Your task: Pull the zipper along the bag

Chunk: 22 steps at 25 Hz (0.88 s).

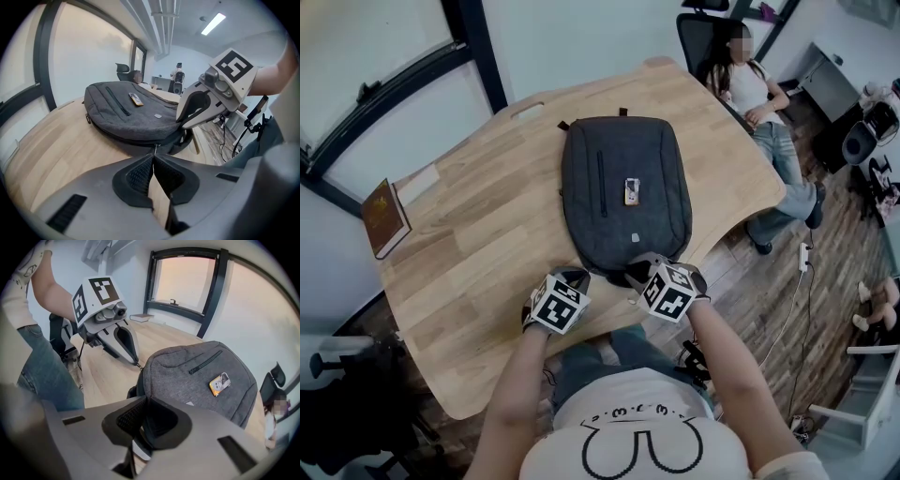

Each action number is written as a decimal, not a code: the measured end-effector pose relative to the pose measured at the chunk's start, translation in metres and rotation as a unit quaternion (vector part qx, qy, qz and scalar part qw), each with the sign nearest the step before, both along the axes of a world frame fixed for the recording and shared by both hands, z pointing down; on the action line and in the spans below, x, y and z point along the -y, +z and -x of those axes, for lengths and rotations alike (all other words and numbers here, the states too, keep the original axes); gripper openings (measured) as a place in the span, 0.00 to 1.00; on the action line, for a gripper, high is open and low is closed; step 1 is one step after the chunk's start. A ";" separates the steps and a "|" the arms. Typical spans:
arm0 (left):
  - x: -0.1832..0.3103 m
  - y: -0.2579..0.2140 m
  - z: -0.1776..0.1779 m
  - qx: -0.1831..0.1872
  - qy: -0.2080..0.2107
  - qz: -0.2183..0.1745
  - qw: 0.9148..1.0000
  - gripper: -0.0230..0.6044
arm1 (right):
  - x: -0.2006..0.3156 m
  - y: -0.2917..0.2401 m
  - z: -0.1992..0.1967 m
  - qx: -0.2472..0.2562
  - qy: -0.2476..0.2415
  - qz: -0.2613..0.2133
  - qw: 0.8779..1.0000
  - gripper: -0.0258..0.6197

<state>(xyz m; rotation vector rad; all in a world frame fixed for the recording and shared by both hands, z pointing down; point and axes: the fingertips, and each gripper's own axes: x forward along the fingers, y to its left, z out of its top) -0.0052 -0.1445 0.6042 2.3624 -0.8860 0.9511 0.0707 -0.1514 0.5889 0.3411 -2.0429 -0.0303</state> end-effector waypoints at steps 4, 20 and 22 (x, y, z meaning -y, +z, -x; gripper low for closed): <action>0.024 0.006 0.028 0.000 -0.051 0.001 0.999 0.06 | -0.001 0.000 -0.001 -0.008 -0.004 0.005 1.000 0.16; 0.145 0.016 0.091 0.043 -0.134 -0.004 0.990 0.07 | -0.009 0.006 -0.001 -0.028 -0.043 0.030 0.998 0.15; 0.160 0.015 0.093 0.047 -0.137 -0.006 0.989 0.07 | -0.010 0.006 -0.001 -0.028 -0.052 0.033 0.998 0.15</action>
